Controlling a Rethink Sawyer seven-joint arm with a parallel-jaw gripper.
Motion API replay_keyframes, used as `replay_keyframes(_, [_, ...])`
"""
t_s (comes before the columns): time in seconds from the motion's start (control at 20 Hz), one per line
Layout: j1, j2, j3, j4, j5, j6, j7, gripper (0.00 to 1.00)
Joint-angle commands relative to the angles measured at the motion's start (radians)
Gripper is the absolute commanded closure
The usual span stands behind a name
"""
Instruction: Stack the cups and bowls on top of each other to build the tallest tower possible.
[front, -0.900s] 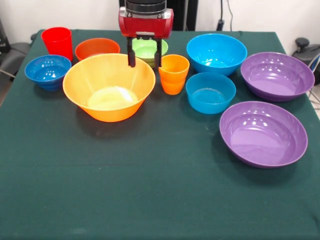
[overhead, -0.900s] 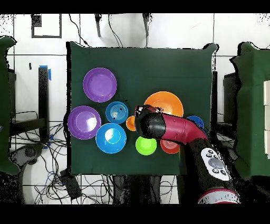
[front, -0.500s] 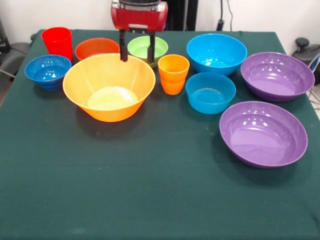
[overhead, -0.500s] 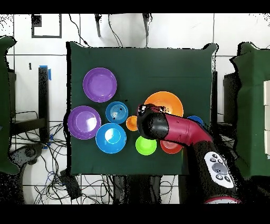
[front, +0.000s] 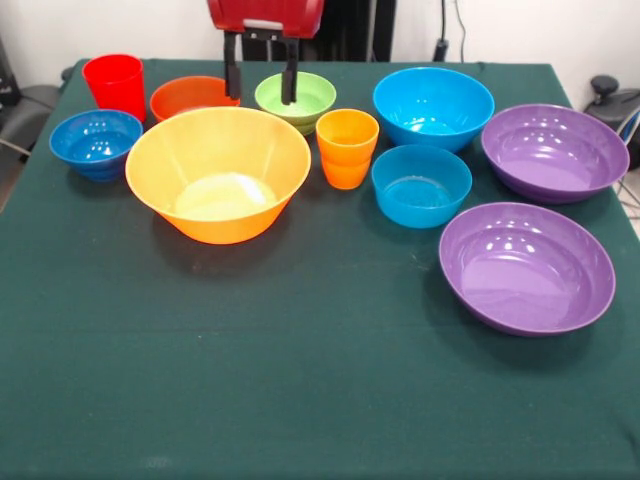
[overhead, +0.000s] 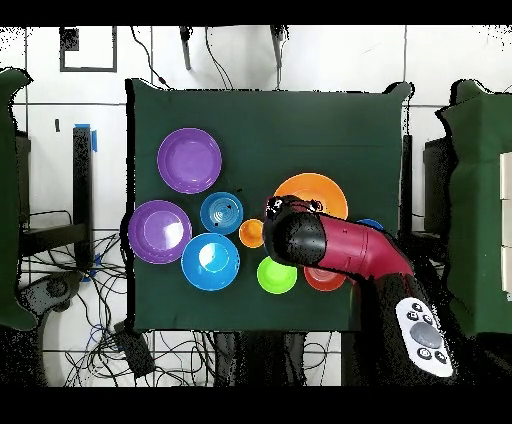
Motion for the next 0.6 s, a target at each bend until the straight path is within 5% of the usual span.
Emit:
replay_keyframes(0.05, [0.052,-0.004,-0.015,-0.031,-0.022,0.116,0.089,0.0])
replay_keyframes(0.6, [0.101,-0.013,-0.02,0.004,0.047,0.056,0.164,0.0])
